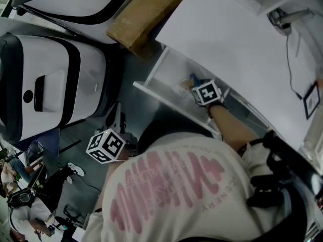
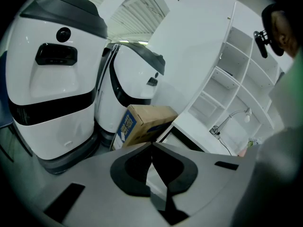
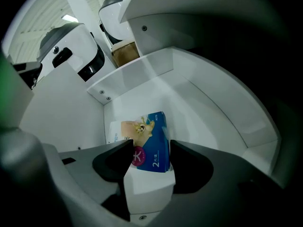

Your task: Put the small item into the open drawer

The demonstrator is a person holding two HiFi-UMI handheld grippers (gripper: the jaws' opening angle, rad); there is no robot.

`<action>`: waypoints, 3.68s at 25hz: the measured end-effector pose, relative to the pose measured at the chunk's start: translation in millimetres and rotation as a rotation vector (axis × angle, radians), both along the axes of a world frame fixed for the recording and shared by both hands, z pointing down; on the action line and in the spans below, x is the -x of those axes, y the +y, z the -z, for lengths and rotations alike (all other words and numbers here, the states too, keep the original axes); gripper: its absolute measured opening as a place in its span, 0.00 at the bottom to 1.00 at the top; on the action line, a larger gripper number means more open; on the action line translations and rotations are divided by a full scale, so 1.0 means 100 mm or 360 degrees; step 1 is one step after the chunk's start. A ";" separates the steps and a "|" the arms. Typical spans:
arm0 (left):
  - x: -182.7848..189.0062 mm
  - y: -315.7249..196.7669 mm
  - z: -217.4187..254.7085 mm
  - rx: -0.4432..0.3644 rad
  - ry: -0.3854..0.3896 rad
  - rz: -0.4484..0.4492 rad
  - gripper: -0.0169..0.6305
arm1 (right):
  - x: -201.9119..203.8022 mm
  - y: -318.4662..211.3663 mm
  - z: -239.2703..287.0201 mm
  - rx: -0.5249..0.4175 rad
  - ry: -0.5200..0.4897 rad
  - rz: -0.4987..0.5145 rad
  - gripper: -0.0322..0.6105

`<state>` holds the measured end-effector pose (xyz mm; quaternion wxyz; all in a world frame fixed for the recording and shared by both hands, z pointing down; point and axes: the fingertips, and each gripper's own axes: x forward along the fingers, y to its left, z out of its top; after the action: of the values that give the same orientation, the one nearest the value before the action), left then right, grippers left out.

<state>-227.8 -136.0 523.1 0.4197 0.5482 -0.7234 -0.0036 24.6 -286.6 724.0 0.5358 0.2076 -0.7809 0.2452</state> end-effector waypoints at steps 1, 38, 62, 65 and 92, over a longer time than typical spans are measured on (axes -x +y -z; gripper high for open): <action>0.00 0.00 0.00 0.0001 0.0002 0.0001 0.07 | 0.00 0.00 0.00 0.0001 0.0000 -0.0001 0.45; -0.05 -0.04 -0.10 0.0014 0.0020 -0.0028 0.07 | -0.09 0.02 -0.19 0.0048 0.0049 -0.0073 0.44; -0.11 0.01 -0.12 0.0011 0.0041 -0.0045 0.07 | -0.15 0.09 -0.22 0.0130 0.0043 -0.0170 0.44; -0.11 0.01 -0.11 0.0008 0.0039 -0.0049 0.07 | -0.15 0.08 -0.20 0.0085 0.0043 -0.0168 0.44; -0.23 -0.35 -0.03 -0.0103 0.0030 -0.0212 0.07 | -0.07 0.07 0.22 -0.0035 -0.0069 -0.0132 0.44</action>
<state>-204.8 -171.0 525.8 0.4080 0.6083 -0.6808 -0.0042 31.5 -279.4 701.8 0.5057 0.2404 -0.7857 0.2630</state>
